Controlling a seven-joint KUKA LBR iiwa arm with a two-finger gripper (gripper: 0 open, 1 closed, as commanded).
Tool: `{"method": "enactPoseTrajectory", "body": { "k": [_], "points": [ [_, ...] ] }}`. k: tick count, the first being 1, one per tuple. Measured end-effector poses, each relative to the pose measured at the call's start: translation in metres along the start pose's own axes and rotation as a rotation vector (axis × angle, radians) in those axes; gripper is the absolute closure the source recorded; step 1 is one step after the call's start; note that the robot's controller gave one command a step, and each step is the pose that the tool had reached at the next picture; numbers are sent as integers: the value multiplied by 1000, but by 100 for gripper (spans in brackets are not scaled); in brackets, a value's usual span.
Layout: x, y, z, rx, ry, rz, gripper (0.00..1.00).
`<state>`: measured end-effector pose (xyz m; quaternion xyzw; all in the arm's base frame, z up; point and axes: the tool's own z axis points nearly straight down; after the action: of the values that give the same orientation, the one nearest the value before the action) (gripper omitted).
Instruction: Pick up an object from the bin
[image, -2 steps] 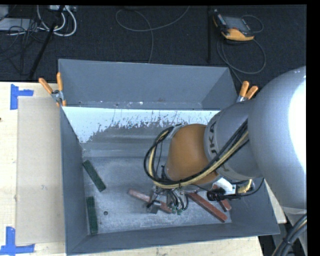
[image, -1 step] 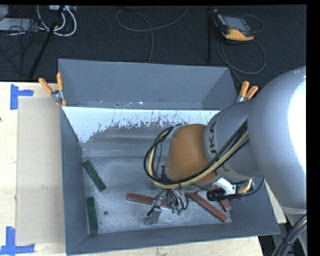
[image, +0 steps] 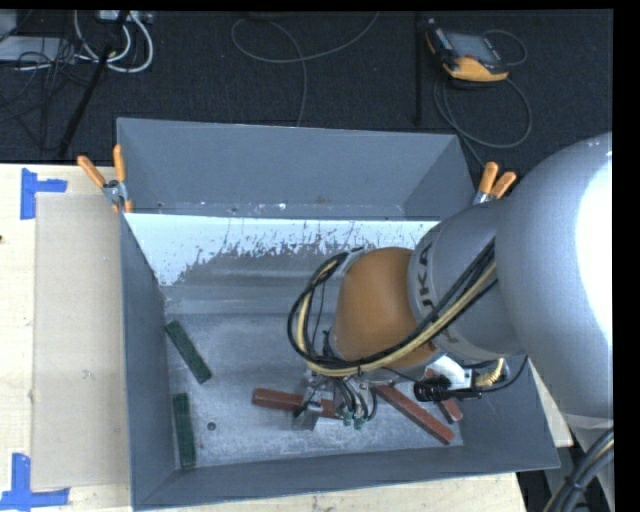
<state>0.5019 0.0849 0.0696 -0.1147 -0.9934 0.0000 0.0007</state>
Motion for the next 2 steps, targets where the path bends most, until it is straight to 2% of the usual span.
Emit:
{"method": "enactPoseTrajectory", "body": {
  "k": [1,2],
  "points": [
    [-7,7,-119,-3,-8,-95,100],
    [9,19,-155,-1,-4,-625,100]
  ]
}}
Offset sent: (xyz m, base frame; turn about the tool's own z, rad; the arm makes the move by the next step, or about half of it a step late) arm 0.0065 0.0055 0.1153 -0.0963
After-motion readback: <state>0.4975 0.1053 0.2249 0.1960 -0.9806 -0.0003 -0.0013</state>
